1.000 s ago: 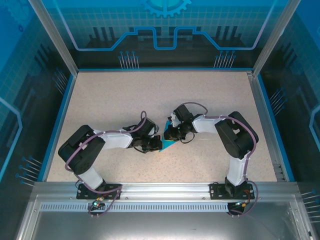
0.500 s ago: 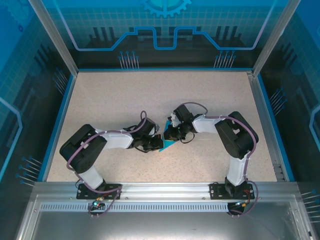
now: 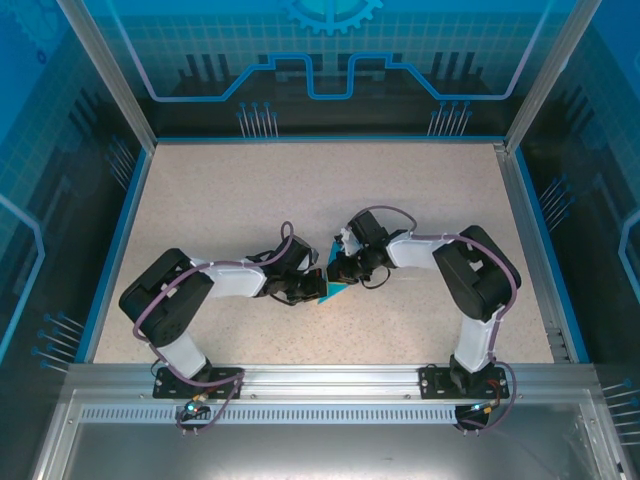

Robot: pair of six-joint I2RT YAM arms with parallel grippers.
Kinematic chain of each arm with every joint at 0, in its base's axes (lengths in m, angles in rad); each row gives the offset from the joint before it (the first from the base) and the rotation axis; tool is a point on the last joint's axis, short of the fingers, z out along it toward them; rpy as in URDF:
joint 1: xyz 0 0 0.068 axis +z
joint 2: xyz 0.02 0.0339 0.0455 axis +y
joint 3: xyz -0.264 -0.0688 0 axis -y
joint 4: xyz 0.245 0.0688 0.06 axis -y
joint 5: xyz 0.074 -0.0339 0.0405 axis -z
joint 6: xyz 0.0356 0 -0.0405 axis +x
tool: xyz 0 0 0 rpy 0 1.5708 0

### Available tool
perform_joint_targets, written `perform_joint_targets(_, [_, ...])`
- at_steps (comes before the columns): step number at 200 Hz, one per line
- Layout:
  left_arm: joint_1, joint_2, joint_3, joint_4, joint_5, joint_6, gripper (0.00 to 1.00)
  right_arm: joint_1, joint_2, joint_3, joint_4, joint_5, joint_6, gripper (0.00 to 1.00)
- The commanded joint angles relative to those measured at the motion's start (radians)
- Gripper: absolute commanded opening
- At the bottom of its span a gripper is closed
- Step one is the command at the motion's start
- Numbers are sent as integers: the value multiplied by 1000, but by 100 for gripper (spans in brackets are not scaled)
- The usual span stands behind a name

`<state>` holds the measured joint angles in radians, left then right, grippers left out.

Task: Fold a paper plane with a square sheet of paper (pick it up from the middle)
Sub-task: Fourth fold the wing at the center of the table.

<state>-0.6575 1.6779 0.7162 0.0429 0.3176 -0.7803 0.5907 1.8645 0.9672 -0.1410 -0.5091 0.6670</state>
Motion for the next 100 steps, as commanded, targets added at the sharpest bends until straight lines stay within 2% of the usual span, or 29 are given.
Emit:
perform_joint_targets(1, [-4, -3, -23, -110, -57, 6, 0, 7, 46, 11, -32, -2, -29, 11])
perform_joint_targets(43, [-4, 0, -27, -153, -57, 2, 0, -59, 66, 57, -90, 55, -74, 11])
perform_joint_targets(100, [-4, 14, -41, -177, -48, 7, 0, -201, 147, 164, -121, 83, -110, 11])
